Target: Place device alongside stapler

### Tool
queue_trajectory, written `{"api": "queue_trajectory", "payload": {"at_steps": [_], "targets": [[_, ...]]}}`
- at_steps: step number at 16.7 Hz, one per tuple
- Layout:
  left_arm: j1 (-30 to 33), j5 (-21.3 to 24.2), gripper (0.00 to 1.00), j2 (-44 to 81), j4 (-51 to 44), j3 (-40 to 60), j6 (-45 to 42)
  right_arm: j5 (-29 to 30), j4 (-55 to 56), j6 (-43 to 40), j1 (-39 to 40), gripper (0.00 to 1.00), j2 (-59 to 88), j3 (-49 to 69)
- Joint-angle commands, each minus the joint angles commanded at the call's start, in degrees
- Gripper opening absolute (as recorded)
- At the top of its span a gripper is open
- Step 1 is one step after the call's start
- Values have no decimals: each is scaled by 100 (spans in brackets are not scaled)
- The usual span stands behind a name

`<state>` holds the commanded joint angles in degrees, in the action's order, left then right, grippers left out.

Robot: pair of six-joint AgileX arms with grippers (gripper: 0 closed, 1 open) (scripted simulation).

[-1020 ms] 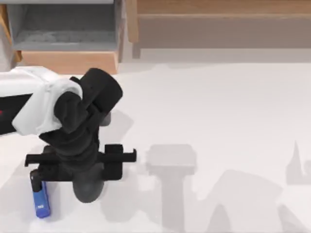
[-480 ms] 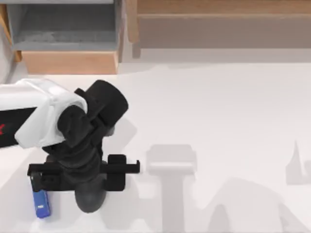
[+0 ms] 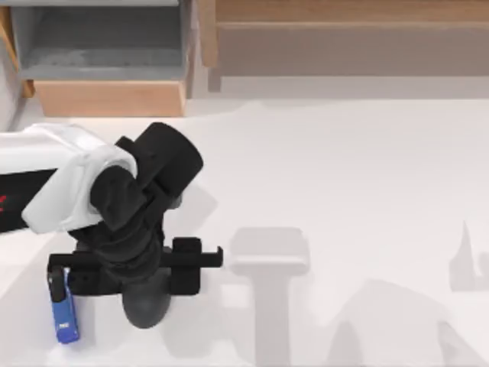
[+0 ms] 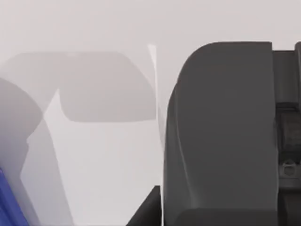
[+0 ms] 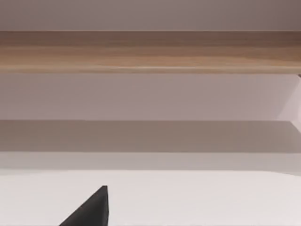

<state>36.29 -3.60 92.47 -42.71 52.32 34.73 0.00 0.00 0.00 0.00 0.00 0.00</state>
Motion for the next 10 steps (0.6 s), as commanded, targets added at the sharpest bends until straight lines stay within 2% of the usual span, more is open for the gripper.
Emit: {"api": "queue_trajectory", "payload": {"at_steps": [10], "targets": [[-11,32,0,180,184,-169,-20,0,0,0,0,100,0,0]]}}
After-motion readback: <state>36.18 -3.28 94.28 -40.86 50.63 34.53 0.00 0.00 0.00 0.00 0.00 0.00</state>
